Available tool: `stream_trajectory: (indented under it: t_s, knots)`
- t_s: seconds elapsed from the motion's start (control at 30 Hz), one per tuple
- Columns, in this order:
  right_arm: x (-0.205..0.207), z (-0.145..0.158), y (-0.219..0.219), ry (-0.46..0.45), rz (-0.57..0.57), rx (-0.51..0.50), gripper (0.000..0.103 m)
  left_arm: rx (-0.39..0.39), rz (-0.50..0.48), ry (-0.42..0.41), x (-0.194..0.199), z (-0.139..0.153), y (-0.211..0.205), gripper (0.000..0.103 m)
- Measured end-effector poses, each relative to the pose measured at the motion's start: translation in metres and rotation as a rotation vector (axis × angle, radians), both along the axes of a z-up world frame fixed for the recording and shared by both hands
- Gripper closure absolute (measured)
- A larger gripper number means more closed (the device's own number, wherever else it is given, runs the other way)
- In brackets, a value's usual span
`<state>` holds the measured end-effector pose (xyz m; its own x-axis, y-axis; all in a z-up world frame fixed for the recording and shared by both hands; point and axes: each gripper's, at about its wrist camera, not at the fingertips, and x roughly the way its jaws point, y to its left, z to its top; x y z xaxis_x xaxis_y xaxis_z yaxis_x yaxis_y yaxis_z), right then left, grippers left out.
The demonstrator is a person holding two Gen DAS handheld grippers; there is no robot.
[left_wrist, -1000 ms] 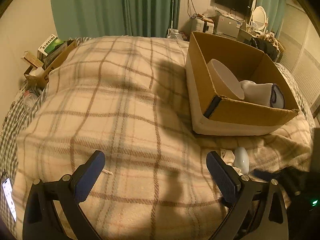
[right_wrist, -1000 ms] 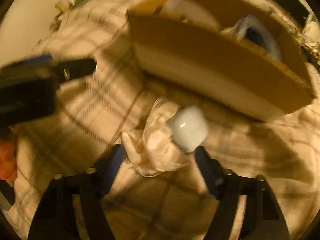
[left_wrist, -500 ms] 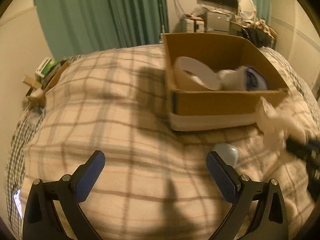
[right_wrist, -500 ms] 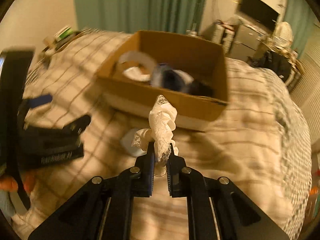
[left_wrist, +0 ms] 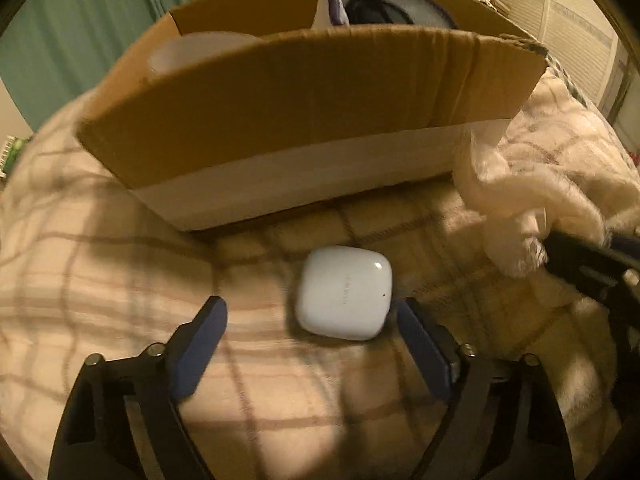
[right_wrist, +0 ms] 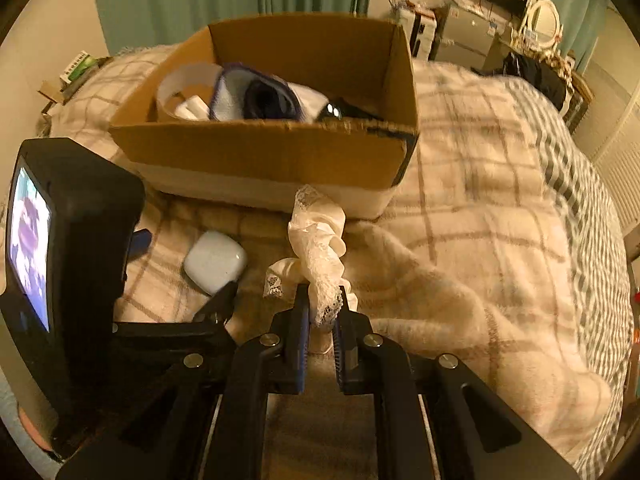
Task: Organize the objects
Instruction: 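Grasp the pale blue earbud case with the left gripper while the right gripper holds the lace, then carry the earbud case and lace cloth into the box and open both grippers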
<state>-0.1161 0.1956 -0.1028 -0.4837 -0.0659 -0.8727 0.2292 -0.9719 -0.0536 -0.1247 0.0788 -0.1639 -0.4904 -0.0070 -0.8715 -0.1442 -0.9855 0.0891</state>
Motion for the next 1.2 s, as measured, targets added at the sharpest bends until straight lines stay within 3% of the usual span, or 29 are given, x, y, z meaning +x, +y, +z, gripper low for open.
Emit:
stream_trajectory:
  t_s: [0.07,0.17,0.4,0.87,1.0,1.2]
  knots:
    - [-0.003,-0.005,0.001,-0.019,-0.006,-0.004,0.094,0.033,-0.010,-0.008,-0.004,-0.003,0.000,0.022]
    - [-0.004,-0.005,0.001,-0.024,-0.007,-0.009,0.094,0.088,-0.037,-0.052,-0.007,-0.009,0.000,0.052]
    - [0.002,-0.001,0.005,-0.011,-0.008,-0.027,0.094,0.124,-0.019,-0.034,0.005,0.004,-0.006,0.052]
    - [0.045,0.033,-0.006,0.073,0.035,-0.050,0.094,0.180,0.064,0.059,0.050,0.067,-0.036,0.052]
    - [0.058,0.051,-0.007,0.110,0.036,-0.044,0.094,0.191,0.076,0.073,0.056,0.082,-0.040,0.052]
    - [0.071,0.100,-0.009,0.205,0.053,-0.043,0.094,0.204,0.031,0.181,0.063,0.135,-0.035,0.052]
